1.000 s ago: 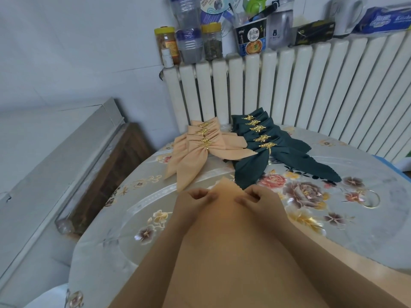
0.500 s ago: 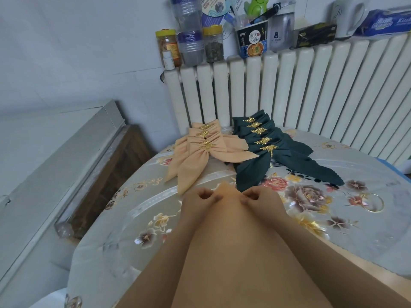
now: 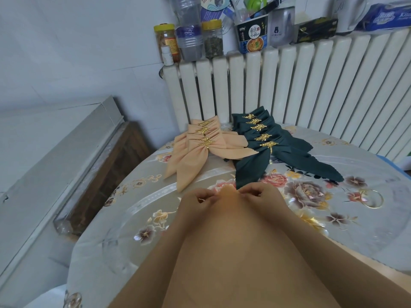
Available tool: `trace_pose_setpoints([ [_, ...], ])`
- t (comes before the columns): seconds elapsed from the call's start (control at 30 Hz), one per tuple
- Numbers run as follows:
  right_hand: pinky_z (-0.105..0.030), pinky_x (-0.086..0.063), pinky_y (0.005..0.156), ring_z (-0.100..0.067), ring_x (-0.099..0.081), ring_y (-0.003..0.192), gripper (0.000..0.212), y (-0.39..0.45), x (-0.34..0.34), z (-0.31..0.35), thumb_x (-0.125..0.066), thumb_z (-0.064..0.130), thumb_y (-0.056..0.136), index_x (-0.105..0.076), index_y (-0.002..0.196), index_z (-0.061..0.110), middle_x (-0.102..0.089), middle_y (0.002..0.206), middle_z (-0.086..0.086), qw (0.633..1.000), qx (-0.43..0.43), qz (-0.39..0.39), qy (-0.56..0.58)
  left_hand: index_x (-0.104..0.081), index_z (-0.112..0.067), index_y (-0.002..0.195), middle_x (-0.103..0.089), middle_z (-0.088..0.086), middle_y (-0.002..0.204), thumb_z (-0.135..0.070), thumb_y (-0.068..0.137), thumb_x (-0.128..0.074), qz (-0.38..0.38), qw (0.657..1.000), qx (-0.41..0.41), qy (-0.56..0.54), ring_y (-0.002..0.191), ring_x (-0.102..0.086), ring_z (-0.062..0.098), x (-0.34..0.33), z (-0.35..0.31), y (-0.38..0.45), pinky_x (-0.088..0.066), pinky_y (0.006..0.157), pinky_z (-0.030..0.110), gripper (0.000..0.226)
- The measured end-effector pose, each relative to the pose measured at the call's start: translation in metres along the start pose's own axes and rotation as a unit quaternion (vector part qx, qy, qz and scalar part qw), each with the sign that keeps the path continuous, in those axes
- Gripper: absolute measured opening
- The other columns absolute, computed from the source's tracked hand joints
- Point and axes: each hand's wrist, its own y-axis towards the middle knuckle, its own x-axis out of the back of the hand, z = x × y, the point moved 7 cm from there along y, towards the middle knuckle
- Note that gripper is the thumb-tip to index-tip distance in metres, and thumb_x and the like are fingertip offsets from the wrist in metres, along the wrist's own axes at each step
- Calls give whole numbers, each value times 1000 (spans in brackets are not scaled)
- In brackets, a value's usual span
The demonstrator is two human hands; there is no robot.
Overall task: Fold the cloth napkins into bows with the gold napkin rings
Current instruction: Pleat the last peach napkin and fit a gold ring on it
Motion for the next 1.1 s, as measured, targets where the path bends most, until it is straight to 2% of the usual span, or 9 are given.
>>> trace_pose_setpoints([
  [0.23, -6, -36, 72, -1, -51, 83, 24, -2, -3, 2, -60, 2, 83, -77, 80, 19, -58, 89, 8, 983, 95, 58, -146, -77, -25, 91, -56, -14, 103, -21, 82, -69, 83, 971, -146, 169, 102, -51, -3, -14, -1, -12, -38, 89, 11, 13],
  [0.33, -12, -34, 75, -7, -49, 93, 12, -1, -11, 1, -65, 25, 84, -75, 85, 20, -52, 91, 11, 975, 79, 66, -199, -77, -17, 85, -63, -4, 101, -40, 79, -61, 65, 973, -127, 179, 100, -55, 8, -17, -4, -10, -45, 87, 27, 30],
  [0.47, -22, -26, 77, -8, -37, 93, 30, 1, -20, 2, -69, 56, 72, -64, 86, 30, -43, 91, 14, 951, 53, 63, -297, -72, -20, 83, -58, -2, 106, -43, 67, -79, 69, 961, -85, 255, 108, -48, 15, -25, -10, -4, -40, 93, 31, 28],
  [0.6, -25, -24, 76, -10, -34, 92, 33, 5, -26, 9, -70, 49, 74, -50, 95, 31, -48, 96, 10, 949, 42, 88, -300, -58, -26, 85, -58, -4, 103, -42, 65, -80, 86, 944, -14, 317, 99, -48, 15, -29, -16, 5, -35, 90, 32, 33],
  [0.7, -26, -27, 76, -13, -38, 95, 23, 8, -30, 14, -61, 42, 84, -57, 103, 32, -49, 92, 7, 940, 48, 129, -313, -50, -25, 85, -60, -12, 83, -44, 70, -76, 117, 957, 31, 264, 88, -49, 12, -30, -15, 4, -31, 82, 30, 35],
  [0.83, -24, -26, 72, -10, -35, 89, 20, 5, -31, 21, -61, 44, 85, -65, 89, 25, -45, 89, 7, 941, 107, 120, -298, -65, -21, 86, -64, -4, 93, -34, 85, -62, 107, 920, -104, 362, 95, -52, 13, -36, -33, -4, -22, 87, 32, 13],
  [0.93, -25, -25, 68, -10, -38, 84, 17, -7, -29, 27, -64, 36, 84, -69, 90, 21, -60, 92, 5, 928, 178, 89, -314, -66, -17, 78, -65, -2, 82, -17, 82, -58, 36, 906, -212, 365, 83, -57, 19, -34, -41, -19, -17, 72, 29, 8],
  [1.0, -24, -28, 63, -10, -41, 75, 6, -15, -26, 33, -71, 28, 78, -71, 80, 23, -64, 80, 7, 912, 236, 66, -329, -63, -20, 67, -62, -5, 70, -13, 70, -60, 20, 906, -235, 352, 70, -59, 20, -31, -36, -29, -15, 65, 29, 8],
  [1.1, -21, -36, 54, -11, -48, 62, 10, -29, -23, 33, -78, 22, 68, -70, 67, 28, -62, 64, 12, 905, 273, 62, -320, -67, -22, 77, -64, -5, 80, -14, 75, -53, 41, 906, -233, 352, 80, -58, 20, -32, -27, -41, -17, 73, 28, 17],
])
